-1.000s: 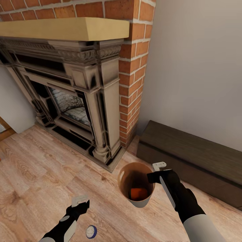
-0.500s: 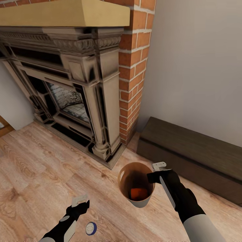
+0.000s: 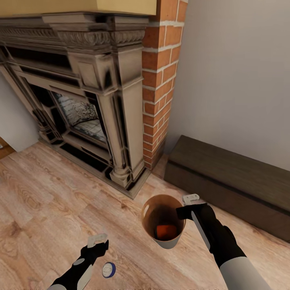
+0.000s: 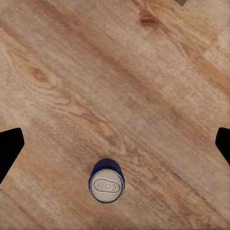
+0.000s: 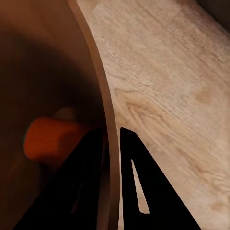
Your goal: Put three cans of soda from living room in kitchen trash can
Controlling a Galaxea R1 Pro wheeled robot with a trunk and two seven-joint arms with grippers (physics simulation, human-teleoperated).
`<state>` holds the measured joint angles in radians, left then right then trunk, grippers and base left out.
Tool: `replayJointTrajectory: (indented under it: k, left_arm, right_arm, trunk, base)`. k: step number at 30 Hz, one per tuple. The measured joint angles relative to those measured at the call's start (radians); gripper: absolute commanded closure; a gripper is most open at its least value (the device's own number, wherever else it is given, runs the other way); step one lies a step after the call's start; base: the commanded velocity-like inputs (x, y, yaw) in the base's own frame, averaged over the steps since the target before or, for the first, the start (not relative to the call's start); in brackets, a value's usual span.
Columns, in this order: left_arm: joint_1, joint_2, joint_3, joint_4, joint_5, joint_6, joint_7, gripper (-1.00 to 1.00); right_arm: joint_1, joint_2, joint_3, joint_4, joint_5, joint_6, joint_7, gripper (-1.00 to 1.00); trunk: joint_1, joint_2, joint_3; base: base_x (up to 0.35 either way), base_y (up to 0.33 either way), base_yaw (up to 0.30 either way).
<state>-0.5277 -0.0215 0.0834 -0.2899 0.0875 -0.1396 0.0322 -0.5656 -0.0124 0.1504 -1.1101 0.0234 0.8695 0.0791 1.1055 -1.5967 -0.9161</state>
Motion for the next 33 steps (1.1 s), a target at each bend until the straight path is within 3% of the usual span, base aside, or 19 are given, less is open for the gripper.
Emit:
replayJointTrajectory:
  k: [7,15,33]
  left_arm:
    - [0.000,0.000,-0.006,0.000,0.000,-0.001,0.000,-1.00]
    - [0.000,0.000,-0.005,0.000,0.000,-0.001,0.000,-1.00]
    - [0.000,0.000,-0.005,0.000,0.000,-0.002,0.000,-1.00]
  right_arm:
    - [-0.001,0.000,-0.003,-0.021,-0.002,0.011,0.001,1.00]
    - [-0.002,0.000,-0.006,-0.115,-0.007,0.114,0.003,1.00]
    - [-0.002,0.000,-0.006,-0.128,-0.008,0.124,0.003,1.00]
  trunk:
    - [0.027,-0.049,-0.033]
    - [0.057,-0.105,-0.071]
    - [0.127,-0.231,-0.156]
  base:
    - [0.000,0.000,0.000]
    - [0.000,0.000,0.000]
    - [0.000,0.000,0.000]
